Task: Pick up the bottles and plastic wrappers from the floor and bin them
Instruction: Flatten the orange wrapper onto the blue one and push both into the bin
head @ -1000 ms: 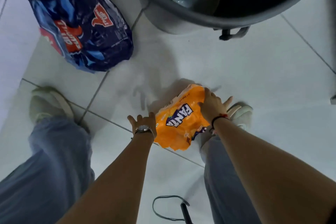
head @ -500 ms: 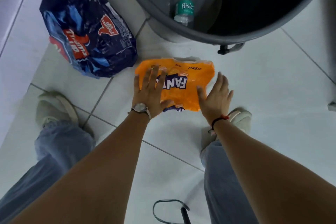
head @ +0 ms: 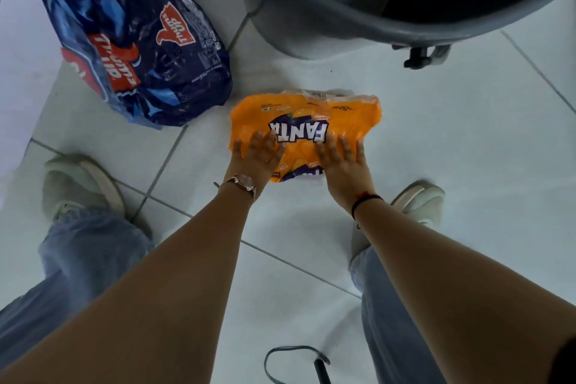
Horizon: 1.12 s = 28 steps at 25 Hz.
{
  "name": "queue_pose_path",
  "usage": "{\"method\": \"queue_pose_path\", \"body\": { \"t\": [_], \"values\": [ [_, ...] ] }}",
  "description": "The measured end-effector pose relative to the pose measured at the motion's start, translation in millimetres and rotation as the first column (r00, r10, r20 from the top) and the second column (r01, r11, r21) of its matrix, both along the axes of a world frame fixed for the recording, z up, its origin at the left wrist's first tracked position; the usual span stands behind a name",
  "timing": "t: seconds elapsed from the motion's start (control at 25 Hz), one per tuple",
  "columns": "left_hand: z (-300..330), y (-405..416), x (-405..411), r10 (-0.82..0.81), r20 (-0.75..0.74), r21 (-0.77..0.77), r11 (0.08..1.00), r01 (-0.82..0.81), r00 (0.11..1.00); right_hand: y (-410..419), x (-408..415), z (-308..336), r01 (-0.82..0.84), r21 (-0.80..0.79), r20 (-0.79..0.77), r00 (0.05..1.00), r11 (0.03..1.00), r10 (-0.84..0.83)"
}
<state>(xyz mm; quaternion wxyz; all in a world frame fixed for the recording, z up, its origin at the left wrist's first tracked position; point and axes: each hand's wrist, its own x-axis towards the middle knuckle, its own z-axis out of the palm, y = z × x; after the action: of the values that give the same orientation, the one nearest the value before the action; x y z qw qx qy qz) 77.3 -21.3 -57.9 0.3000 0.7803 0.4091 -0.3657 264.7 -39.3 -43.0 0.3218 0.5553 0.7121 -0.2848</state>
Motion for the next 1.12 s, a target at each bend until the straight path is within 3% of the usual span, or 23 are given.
{"method": "queue_pose_path", "body": {
  "t": [0.16,0.28,0.44,0.52,0.88,1.0,1.12],
  "values": [
    [31,4,-5,-0.066,0.072,0.016,0.998,0.065,0.995,-10,0,36,0.088,-0.029,-0.002,0.996,0.996,-0.088],
    [69,12,-30,-0.109,0.104,0.049,0.993,0.104,0.989,-10,-22,82,0.116,0.055,-0.044,0.993,0.992,-0.113],
    [120,36,-94,-0.245,0.163,0.352,0.919,0.176,0.956,7,-79,127,-0.001,0.231,-0.038,0.999,0.973,0.01],
    [141,55,-128,-0.284,0.144,0.428,0.882,0.199,0.948,27,-113,139,-0.013,0.306,-0.071,0.997,0.952,0.036],
    [174,106,-231,-0.173,0.143,0.531,0.845,0.072,0.974,81,-213,152,0.017,0.373,-0.121,0.992,0.928,0.031],
    [155,115,-241,-0.084,0.147,0.601,0.799,-0.022,0.986,113,-221,132,-0.01,0.406,-0.166,0.983,0.914,0.084],
    [119,129,-254,0.025,0.153,0.645,0.755,-0.119,0.988,157,-231,99,-0.088,0.316,-0.245,0.954,0.945,0.171]
  ]
}}
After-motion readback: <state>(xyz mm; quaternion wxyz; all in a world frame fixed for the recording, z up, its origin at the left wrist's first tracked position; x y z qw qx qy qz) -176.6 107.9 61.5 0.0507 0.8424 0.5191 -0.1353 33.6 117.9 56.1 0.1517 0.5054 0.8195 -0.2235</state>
